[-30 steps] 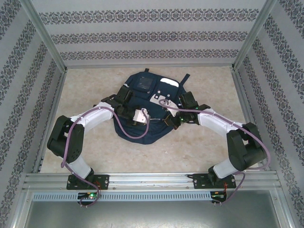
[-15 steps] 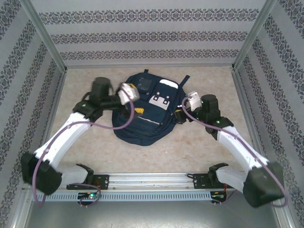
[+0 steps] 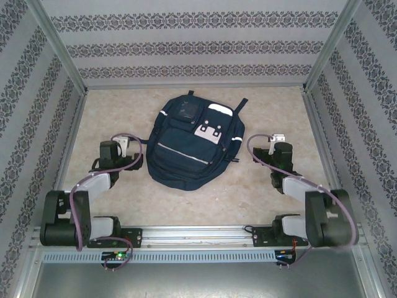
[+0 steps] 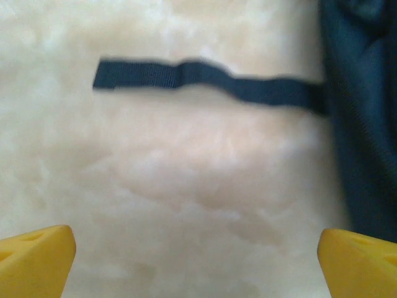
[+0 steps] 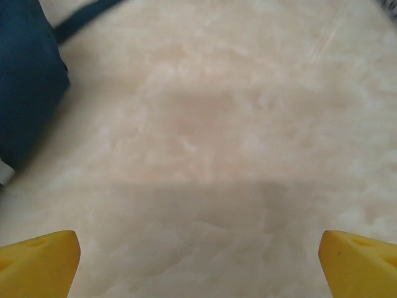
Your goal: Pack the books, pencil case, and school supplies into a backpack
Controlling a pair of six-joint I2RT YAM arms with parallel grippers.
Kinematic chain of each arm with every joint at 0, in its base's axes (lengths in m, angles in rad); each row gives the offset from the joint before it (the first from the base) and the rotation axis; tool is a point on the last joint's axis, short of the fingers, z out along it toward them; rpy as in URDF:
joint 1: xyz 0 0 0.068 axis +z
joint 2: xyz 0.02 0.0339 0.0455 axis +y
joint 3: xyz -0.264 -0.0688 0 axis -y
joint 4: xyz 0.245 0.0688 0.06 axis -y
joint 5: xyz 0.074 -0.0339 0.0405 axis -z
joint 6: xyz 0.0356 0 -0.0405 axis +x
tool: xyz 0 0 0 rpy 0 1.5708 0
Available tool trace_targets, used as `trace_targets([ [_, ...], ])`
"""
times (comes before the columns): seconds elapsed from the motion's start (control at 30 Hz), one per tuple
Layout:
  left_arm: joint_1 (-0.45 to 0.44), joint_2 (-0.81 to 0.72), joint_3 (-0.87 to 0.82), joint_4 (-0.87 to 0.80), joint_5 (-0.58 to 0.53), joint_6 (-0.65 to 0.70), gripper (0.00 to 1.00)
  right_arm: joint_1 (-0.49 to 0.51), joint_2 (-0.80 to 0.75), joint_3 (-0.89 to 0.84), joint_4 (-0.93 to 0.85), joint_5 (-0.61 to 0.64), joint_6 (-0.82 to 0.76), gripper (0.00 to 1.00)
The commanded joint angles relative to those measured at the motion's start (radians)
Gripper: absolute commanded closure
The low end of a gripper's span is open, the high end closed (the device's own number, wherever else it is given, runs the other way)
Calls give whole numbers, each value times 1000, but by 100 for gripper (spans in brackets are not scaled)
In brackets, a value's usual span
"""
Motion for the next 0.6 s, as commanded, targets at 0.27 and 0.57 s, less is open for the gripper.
trace_targets([
  [0.27,12,244,-42,720,68,-61,1,-49,211,17,489,-17,48,2],
  [0.57,10,300,-36,753,67,-54,1,-34,221,42,458,-98,-6,2],
])
